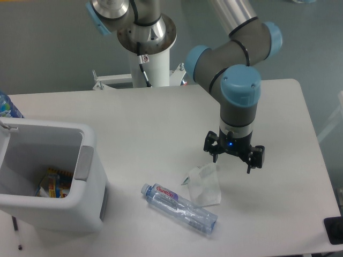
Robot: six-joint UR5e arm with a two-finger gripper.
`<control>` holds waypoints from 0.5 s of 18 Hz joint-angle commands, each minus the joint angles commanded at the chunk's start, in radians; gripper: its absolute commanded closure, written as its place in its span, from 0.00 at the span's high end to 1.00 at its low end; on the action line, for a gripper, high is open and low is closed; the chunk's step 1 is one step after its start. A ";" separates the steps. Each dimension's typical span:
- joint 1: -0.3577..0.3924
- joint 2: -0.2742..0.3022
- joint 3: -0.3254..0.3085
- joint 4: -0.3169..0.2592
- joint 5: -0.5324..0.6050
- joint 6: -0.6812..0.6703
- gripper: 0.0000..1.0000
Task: Place the trash in the trash can
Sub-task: 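Move the open gripper over the crumpled clear plastic bag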
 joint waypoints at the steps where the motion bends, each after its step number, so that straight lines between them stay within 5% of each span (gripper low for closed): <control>1: -0.003 -0.003 -0.017 0.003 0.000 -0.011 1.00; 9: -0.060 -0.051 -0.060 0.091 0.005 -0.014 1.00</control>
